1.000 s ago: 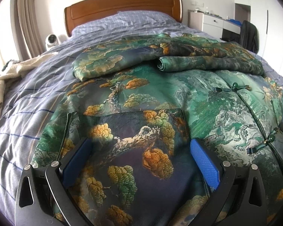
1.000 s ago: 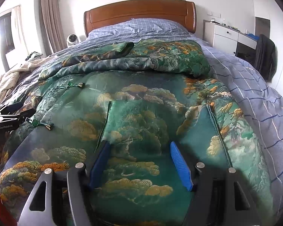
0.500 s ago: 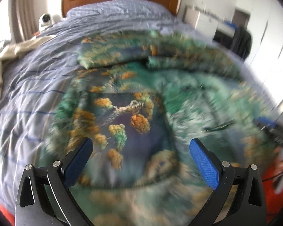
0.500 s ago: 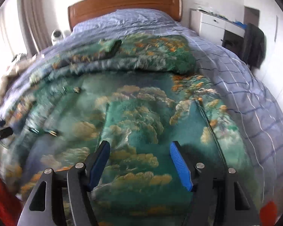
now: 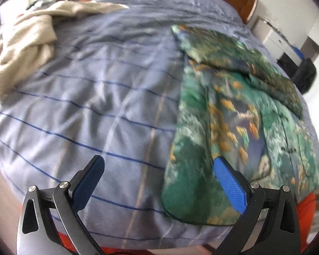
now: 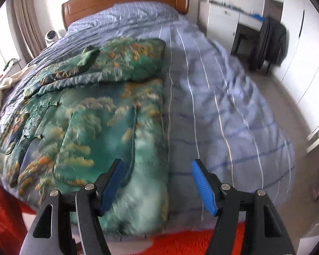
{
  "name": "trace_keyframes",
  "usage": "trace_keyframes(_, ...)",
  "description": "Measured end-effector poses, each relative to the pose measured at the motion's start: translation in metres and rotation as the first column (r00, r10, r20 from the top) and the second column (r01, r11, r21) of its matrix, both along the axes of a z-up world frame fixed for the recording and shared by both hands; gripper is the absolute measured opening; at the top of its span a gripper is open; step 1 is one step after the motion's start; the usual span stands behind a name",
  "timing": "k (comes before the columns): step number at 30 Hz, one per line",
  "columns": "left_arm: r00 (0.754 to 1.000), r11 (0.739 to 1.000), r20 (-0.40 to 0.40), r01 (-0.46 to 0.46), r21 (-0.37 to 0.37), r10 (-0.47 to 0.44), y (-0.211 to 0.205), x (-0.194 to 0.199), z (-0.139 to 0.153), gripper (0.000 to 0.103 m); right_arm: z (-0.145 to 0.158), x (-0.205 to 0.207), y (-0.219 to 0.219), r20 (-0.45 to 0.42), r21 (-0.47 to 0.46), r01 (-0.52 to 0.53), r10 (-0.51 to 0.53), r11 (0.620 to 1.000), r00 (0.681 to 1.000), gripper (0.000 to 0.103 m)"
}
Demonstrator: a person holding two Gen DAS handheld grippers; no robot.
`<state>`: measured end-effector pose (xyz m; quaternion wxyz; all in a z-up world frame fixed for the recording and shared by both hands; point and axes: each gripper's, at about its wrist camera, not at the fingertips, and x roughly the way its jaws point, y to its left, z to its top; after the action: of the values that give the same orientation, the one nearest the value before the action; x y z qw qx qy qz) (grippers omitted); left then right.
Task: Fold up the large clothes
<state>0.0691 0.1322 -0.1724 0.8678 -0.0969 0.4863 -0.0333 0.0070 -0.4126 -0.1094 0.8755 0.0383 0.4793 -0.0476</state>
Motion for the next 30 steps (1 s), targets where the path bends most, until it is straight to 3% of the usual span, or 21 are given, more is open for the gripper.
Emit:
trace_keyframes(4, 0.999, 0.999, -0.01, 0.053, -0.002, -0.053, -0.014, 0.01, -0.016, 0.102, -0.013, -0.003, -0.009, -0.035, 0.142, -0.011, 0.017, 0.99, 0.999, 0.068)
trace_keyframes(9, 0.989, 0.99, -0.062, 0.133, -0.042, -0.135, -0.024, 0.021, -0.028, 0.102, -0.035, 0.005, 0.001, -0.101, 0.161, -0.075, 0.092, 0.984, 0.991, 0.068)
trace_keyframes(15, 0.976, 0.978, -0.071, 0.207, -0.019, -0.208, -0.053, 0.021, -0.031, 0.102, -0.048, 0.012, 0.003, -0.1, 0.334, -0.071, 0.11, 0.94, 0.989, 0.071)
trace_keyframes(18, 0.962, 0.967, -0.097, 0.252, -0.028, -0.254, -0.066, 0.02, -0.03, 0.102, -0.047, 0.014, 0.003, -0.117, 0.333, -0.093, 0.139, 0.938, 0.983, 0.071)
trace_keyframes(22, 0.934, 0.944, -0.151, 0.329, 0.02, -0.323, -0.077, 0.013, -0.031, 0.102, -0.05, 0.011, -0.002, -0.187, 0.26, -0.128, 0.18, 0.957, 0.966, 0.069)
trace_keyframes(25, 0.931, 0.942, -0.162, 0.334, 0.018, -0.327, -0.078, 0.01, -0.033, 0.102, -0.051, 0.011, 0.001, -0.188, 0.258, -0.145, 0.197, 0.955, 0.962, 0.07)
trace_keyframes(27, 0.933, 0.946, -0.171, 0.323, 0.017, -0.316, -0.078, 0.009, -0.033, 0.09, -0.054, 0.012, 0.006, -0.199, 0.264, -0.155, 0.211, 0.952, 0.957, 0.072)
trace_keyframes(29, 0.936, 0.951, -0.178, 0.31, 0.003, -0.305, -0.075, 0.007, -0.026, 0.061, -0.054, 0.016, 0.013, -0.212, 0.249, -0.175, 0.23, 0.952, 0.95, 0.069)
trace_keyframes(30, 0.937, 0.952, -0.176, 0.307, -0.003, -0.302, -0.073, 0.005, -0.022, 0.053, -0.052, 0.017, 0.015, -0.214, 0.246, -0.179, 0.234, 0.953, 0.949, 0.069)
